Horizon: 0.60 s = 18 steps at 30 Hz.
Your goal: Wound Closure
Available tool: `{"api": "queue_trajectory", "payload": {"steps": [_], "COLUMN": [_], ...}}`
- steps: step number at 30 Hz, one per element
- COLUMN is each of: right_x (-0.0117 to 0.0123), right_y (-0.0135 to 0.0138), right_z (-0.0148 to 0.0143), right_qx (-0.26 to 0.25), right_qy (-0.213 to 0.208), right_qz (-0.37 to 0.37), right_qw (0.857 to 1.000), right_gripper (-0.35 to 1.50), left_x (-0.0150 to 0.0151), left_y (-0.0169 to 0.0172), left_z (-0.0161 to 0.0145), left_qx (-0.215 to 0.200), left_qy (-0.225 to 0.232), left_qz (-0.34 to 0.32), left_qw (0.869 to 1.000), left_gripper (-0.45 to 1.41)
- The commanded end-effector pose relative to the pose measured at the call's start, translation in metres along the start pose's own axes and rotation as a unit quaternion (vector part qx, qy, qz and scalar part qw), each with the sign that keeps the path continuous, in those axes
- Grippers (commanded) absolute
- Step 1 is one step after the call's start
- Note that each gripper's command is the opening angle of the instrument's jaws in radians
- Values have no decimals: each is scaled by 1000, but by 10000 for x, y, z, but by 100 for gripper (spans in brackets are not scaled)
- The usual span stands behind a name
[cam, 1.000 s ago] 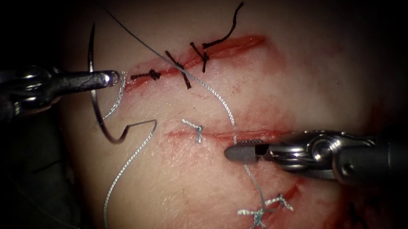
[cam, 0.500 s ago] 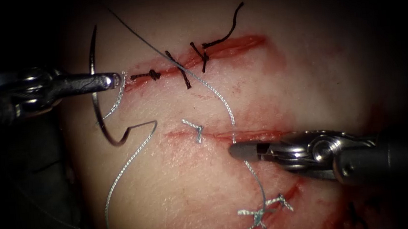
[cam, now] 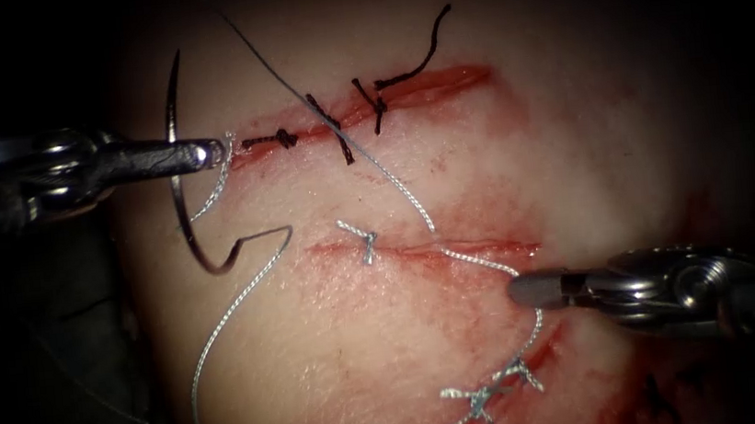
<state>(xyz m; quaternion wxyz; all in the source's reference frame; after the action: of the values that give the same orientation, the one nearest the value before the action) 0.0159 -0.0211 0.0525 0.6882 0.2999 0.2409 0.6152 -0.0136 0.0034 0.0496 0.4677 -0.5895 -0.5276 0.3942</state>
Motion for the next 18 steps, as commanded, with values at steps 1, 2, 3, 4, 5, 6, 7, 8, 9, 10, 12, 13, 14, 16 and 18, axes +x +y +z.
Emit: {"api": "queue_trajectory", "payload": {"steps": [1,2,3,4,5,6,7,8,9,10,12,13,14,16,18], "right_x": [0,1,3,4,6,8,9,9,8,7,3,1,-3,-12,-21], "right_y": [23,34,46,56,64,73,79,84,89,91,95,96,96,95,95], "right_z": [-19,-31,-45,-56,-66,-78,-86,-94,-103,-110,-123,-127,-132,-142,-151], "right_qx": [-14,-21,-33,-41,-48,-60,-68,-75,-82,-86,-87,-87,-84,-81,-80], "right_qy": [-7,-11,-12,-12,-16,-18,-22,-26,-31,-34,-41,-41,-49,-64,-79], "right_qz": [13,15,21,24,25,29,33,37,38,41,39,40,42,39,35], "right_qw": [1000,1000,999,999,998,998,997,996,995,995,995,995,994,994,993], "right_gripper": [-35,-35,-35,-35,-35,-35,-35,-35,-35,-35,-35,-35,-35,-35,-35], "left_x": [0,0,1,1,1,1,0,-1,-2,-3,-6,-7,-7,-8,-8], "left_y": [-6,-5,-5,-6,-6,-7,-9,-11,-12,-14,-16,-17,-18,-18,-18], "left_z": [2,2,1,0,0,-1,-1,-1,0,0,2,3,3,3,3], "left_qx": [1,5,11,13,16,17,17,17,18,18,20,20,20,20,20], "left_qy": [-1,-3,-8,-9,-11,-12,-12,-12,-12,-12,-12,-12,-12,-13,-13], "left_qz": [-1,-1,-2,-2,-2,-2,-1,0,1,2,7,5,5,5,5], "left_qw": [1000,1000,1000,1000,1000,1000,1000,1000,1000,1000,1000,1000,1000,1000,1000], "left_gripper": [-45,-45,-45,-45,-45,-45,-45,-45,-45,-45,-45,-45,-45,-45,-45]}}
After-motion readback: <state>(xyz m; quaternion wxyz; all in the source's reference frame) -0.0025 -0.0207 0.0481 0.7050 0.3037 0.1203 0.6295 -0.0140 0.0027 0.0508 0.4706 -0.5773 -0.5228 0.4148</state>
